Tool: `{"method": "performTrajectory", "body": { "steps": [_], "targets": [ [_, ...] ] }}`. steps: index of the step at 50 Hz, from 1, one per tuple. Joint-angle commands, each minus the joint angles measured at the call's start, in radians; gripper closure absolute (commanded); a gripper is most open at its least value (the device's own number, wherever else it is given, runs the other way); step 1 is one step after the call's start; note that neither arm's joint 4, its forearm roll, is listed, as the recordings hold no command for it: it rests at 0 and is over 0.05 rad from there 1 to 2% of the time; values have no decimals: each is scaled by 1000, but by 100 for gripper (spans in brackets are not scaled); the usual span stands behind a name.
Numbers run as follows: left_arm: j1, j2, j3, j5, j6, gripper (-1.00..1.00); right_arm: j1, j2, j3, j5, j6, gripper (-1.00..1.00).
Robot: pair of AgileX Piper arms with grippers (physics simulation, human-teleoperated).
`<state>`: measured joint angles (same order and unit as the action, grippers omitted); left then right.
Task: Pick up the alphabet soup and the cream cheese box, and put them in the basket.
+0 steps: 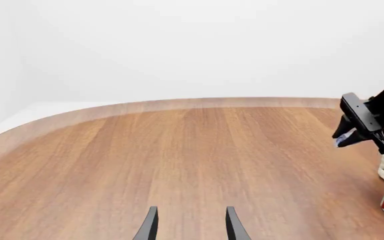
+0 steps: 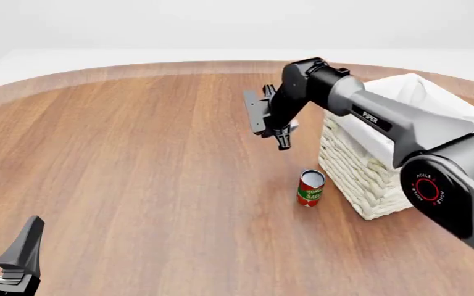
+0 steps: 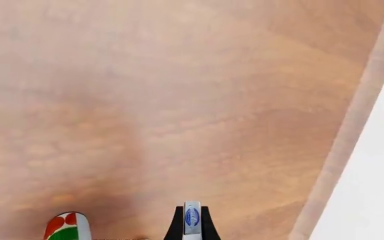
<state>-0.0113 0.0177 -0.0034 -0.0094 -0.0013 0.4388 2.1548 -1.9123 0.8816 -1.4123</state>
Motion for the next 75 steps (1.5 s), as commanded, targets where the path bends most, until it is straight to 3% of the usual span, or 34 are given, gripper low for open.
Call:
{"method": "performTrajectory", "body": {
  "steps": [1, 7, 12, 18, 24, 25, 28, 30, 37, 45, 55, 59, 65, 66, 69, 75],
  "targets": [
    [-1, 0, 0, 0, 0, -100, 2, -109, 33, -58, 39, 100],
    [-1, 0, 0, 0, 0, -100, -4, -129, -8, -62, 69, 100],
    [-1, 0, 0, 0, 0, -100, 3, -165, 21, -57, 94, 100],
    [-1, -1, 0, 0, 0, -100, 40, -205, -26, -48, 201, 100],
    [-1, 0, 0, 0, 0, -100, 37, -232, -78, -61, 255, 100],
    [-1, 0, 0, 0, 0, -100, 42, -233, -109, -52, 284, 100],
    [0, 0, 0, 0, 0, -100, 29, -252, -106, -76, 287, 100],
    [-1, 0, 0, 0, 0, -100, 26, -257, -146, -74, 325, 100],
    [0, 0, 0, 0, 0, -100, -1, -294, -99, -107, 370, 100],
    [-1, 0, 0, 0, 0, -100, -40, -316, -101, -161, 515, 100],
    [-1, -1, 0, 0, 0, -100, -88, -374, 14, -306, 620, 100],
    [-1, 0, 0, 0, 0, -100, -113, -387, -4, -348, 711, 100],
    [-1, 0, 0, 0, 0, -100, -124, -424, 71, -422, 784, 100],
    [0, 0, 0, 0, 0, -100, -123, -431, 101, -437, 771, 100],
    [0, -1, 0, 0, 0, -100, -141, -454, 128, -479, 835, 100],
    [-1, 0, 0, 0, 0, -100, -148, -499, 193, -553, 905, 100]
  ]
}}
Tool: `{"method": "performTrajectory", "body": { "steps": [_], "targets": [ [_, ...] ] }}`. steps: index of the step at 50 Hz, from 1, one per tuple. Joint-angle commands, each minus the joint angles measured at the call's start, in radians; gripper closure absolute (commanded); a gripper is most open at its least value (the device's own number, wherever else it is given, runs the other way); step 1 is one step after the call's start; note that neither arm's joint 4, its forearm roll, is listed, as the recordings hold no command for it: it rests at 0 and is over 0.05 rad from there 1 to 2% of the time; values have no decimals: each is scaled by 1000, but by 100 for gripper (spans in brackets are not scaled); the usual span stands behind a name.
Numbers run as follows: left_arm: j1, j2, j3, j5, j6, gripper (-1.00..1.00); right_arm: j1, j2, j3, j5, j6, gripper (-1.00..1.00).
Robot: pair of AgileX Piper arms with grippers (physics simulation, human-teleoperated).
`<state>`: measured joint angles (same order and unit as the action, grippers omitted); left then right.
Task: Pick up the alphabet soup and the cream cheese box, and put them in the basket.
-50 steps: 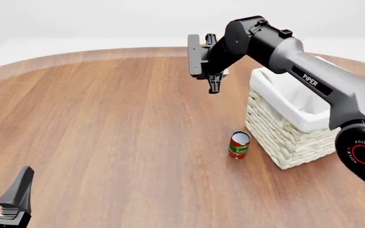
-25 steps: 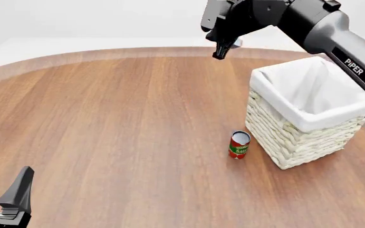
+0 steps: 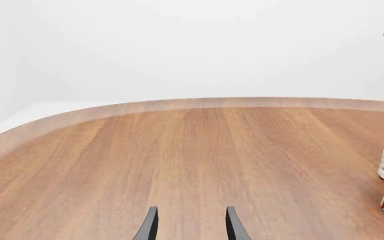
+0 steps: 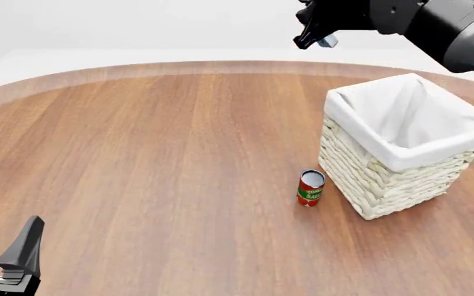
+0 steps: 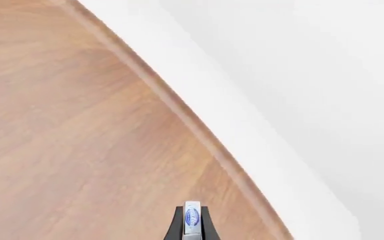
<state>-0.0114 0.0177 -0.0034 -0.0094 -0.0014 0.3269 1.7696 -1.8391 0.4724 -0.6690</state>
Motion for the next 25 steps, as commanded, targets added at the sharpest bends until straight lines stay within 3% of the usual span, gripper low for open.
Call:
{"method": "performTrajectory", "body": {
  "steps": [1, 14, 17, 25],
  "targets": [
    [-1, 0, 0, 0, 0, -100, -41, -122, 142, -168, 190, 100],
    [-1, -1, 0, 0, 0, -100, -88, -166, 286, -299, 271, 100],
    [0, -1, 0, 0, 0, -100, -126, -173, 319, -344, 313, 100],
    [0, 0, 0, 0, 0, -100, -146, -213, 396, -396, 347, 100]
  ]
}}
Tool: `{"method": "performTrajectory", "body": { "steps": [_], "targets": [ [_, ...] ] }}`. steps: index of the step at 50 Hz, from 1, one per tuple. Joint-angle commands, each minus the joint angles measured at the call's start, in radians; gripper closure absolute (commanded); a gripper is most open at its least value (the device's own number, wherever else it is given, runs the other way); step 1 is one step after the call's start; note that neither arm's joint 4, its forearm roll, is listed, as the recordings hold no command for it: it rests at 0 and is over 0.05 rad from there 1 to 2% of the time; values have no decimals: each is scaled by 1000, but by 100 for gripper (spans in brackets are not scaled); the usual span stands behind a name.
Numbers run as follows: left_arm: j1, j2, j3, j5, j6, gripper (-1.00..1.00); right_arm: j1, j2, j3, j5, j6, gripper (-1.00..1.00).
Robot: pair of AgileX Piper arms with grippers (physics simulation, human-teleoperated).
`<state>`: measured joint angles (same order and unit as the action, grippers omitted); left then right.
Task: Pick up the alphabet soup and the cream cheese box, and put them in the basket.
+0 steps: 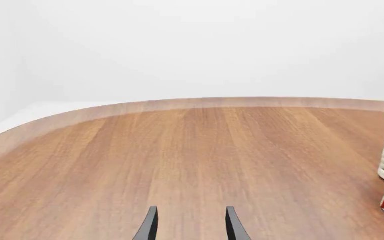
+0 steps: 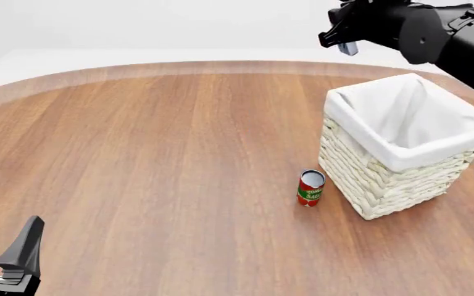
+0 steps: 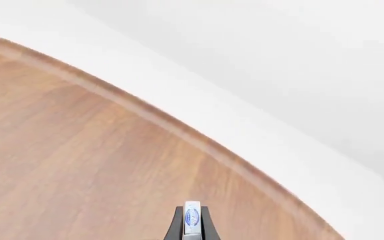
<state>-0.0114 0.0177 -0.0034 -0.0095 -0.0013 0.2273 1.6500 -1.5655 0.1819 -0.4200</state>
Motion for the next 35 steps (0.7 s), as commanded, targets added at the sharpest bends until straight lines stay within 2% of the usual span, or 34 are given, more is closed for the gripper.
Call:
{"method": "performTrajectory", "body": {
  "steps": [1, 7, 8, 10, 23, 29, 31, 34, 35],
  "targets": [
    [-1, 0, 0, 0, 0, -100, -55, -93, 127, -113, 97, 100],
    [-1, 0, 0, 0, 0, -100, -102, -91, 151, -147, 111, 100],
    [-1, 0, 0, 0, 0, -100, -116, -88, 143, -145, 138, 100],
    [-1, 0, 0, 0, 0, -100, -116, -91, 157, -155, 126, 100],
    [-1, 0, 0, 0, 0, -100, -144, -68, 195, -214, 174, 100],
    [0, 0, 0, 0, 0, -100, -164, -72, 242, -256, 214, 100],
    [0, 0, 0, 0, 0, -100, -179, -81, 257, -275, 247, 100],
    [-1, 0, 0, 0, 0, -100, -178, -90, 286, -295, 255, 100],
    [-1, -1, 0, 0, 0, -100, -185, -97, 293, -306, 285, 100]
  ]
}}
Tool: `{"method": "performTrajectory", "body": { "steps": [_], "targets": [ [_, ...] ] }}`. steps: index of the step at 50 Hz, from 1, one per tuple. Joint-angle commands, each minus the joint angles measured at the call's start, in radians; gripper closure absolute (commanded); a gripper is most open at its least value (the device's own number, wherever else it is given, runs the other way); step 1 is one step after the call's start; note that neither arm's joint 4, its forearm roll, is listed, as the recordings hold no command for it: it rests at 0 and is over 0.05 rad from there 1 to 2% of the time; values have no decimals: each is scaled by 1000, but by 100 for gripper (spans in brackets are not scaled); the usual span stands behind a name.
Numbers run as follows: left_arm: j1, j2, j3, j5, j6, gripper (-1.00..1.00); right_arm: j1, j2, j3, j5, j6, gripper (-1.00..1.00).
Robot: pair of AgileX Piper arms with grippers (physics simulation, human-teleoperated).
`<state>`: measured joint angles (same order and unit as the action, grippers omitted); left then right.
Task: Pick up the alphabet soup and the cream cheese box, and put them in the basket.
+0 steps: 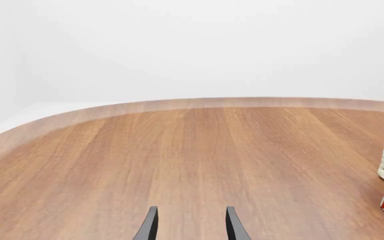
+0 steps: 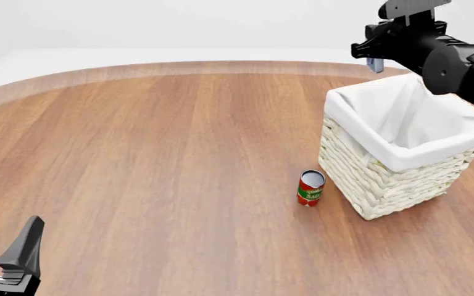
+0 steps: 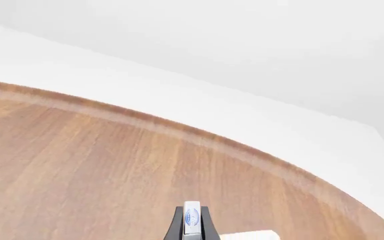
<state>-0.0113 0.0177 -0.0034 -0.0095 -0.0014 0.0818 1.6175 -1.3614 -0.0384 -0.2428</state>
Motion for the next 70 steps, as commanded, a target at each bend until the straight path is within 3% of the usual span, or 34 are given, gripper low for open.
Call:
{"method": "performTrajectory", "body": {
  "steps": [1, 6, 12, 13, 15, 22, 32, 70],
  "targets": [
    [0, 0, 0, 0, 0, -100, -42, -75, 102, -99, 133, 100],
    [-1, 0, 0, 0, 0, -100, -63, -76, 146, -148, 174, 100],
    [-1, 0, 0, 0, 0, -100, -73, -79, 188, -188, 179, 100],
    [-1, 0, 0, 0, 0, -100, -83, -81, 194, -197, 210, 100],
    [0, 0, 0, 0, 0, -100, -78, -78, 206, -205, 194, 100],
    [0, 0, 0, 0, 0, -100, -87, -77, 233, -229, 215, 100],
    [-1, 0, 0, 0, 0, -100, -115, -74, 261, -273, 273, 100],
    [-1, 0, 0, 0, 0, -100, -194, -56, 316, -328, 293, 100]
  ]
}}
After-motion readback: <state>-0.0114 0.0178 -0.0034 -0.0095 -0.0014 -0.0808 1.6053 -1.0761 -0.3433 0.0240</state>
